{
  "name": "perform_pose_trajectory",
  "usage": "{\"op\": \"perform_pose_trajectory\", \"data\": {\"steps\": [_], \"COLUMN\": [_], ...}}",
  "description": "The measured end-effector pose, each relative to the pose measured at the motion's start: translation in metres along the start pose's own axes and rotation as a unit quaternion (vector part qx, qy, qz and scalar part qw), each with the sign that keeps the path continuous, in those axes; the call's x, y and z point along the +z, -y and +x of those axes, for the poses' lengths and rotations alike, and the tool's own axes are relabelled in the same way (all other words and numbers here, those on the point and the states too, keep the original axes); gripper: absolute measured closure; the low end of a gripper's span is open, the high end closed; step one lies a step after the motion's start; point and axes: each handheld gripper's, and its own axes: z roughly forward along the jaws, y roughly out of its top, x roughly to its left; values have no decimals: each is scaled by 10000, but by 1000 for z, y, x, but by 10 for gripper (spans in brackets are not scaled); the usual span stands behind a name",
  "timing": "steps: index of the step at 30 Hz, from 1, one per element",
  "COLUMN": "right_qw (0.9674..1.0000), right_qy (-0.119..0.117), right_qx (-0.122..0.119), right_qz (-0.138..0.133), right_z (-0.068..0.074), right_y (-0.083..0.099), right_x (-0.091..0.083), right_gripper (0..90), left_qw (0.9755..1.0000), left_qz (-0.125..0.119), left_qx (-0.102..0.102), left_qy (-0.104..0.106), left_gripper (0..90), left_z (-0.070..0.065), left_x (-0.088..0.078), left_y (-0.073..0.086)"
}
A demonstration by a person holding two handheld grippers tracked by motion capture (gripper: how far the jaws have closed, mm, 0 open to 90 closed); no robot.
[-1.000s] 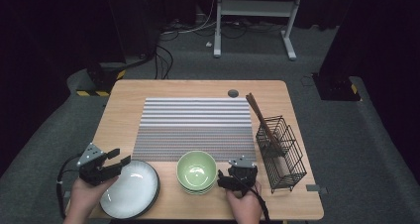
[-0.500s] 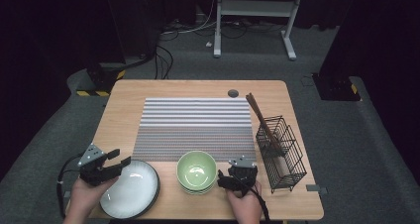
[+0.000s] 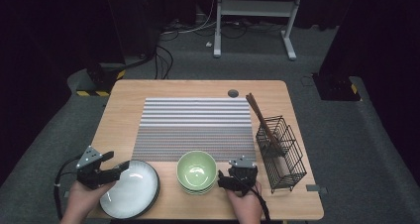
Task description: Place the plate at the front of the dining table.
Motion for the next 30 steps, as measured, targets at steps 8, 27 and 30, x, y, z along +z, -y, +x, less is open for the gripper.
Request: {"op": "perform_pose_trajectory", "data": {"steps": [8,27,30], "right_qw": [10000,10000,10000], "right_qy": [-8,-19,-24], "right_qx": [-4,-24,-24], "right_qz": [2,-9,-4], "right_z": [0,-1,-1], "right_y": [0,1,1], "right_x": [0,-1,-1], "right_gripper": [112,118,121], "left_qw": [9996,9943,9948], "left_qz": [116,972,923], "left_qx": [-147,-428,-401], "left_qy": [222,114,131], "left_gripper": [250,223,223], "left_z": [13,33,37], "left_x": [-9,-21,-28], "left_y": [0,-4,-8]}}
